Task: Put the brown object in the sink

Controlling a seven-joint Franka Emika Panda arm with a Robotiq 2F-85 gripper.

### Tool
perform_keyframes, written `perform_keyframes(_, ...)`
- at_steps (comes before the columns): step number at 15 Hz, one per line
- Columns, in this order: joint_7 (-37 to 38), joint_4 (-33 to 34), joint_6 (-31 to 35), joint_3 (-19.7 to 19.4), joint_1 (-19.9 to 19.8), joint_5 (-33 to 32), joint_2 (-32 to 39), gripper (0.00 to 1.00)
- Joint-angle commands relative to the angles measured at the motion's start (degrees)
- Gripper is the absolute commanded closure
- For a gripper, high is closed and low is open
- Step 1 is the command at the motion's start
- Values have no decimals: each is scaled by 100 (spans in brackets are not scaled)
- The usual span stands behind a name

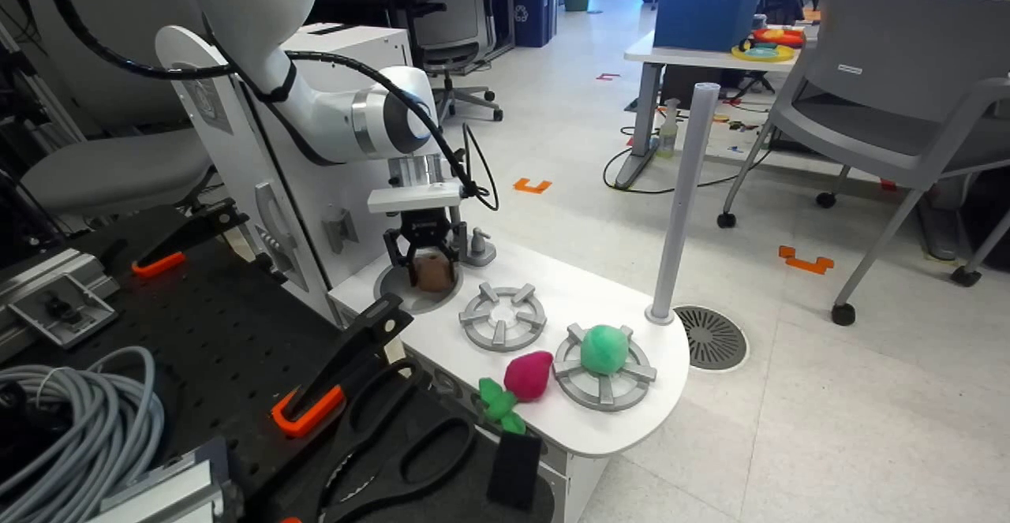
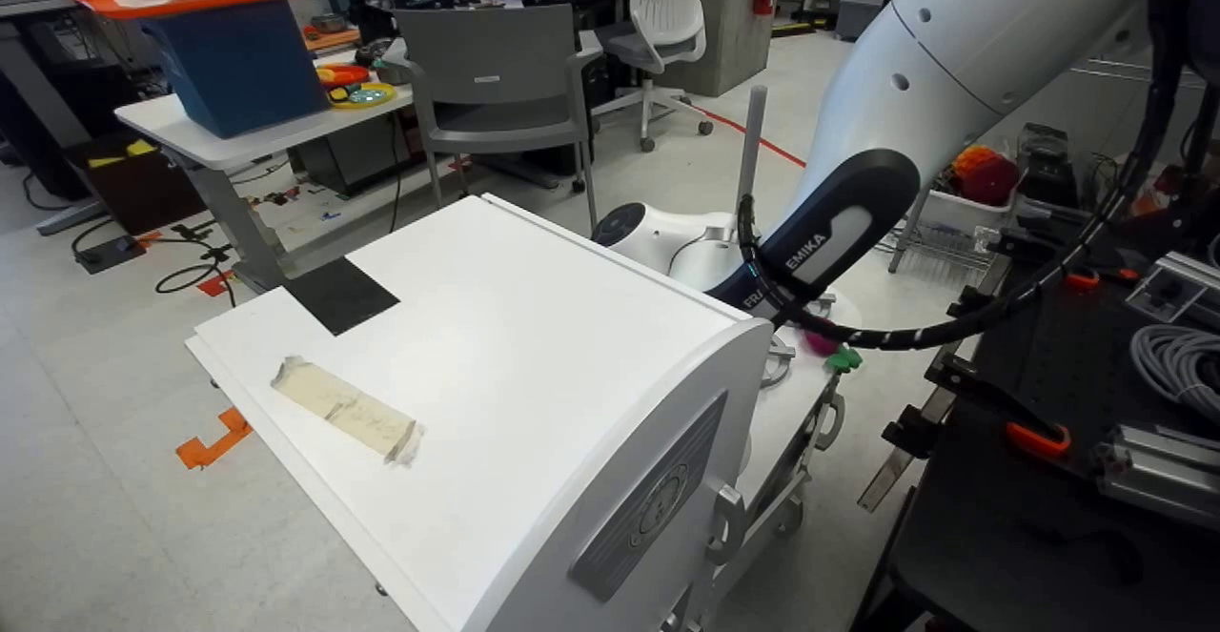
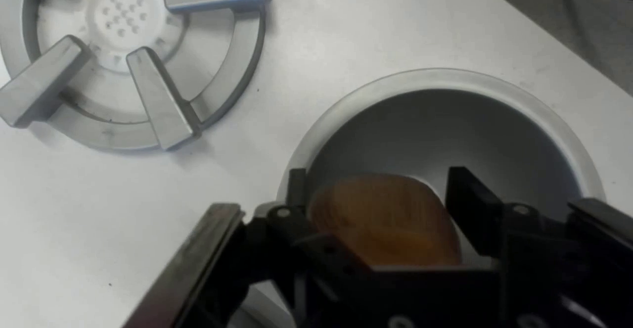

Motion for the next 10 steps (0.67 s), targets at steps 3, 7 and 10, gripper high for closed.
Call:
perform_keyframes(3, -169, -115, 8, 110, -141, 69, -69, 0)
perform_keyframes(7, -190, -923, 131, 181, -331, 108, -684, 0)
perform_keyframes(10, -137, -1823, 10, 162, -626, 164, -1438, 0)
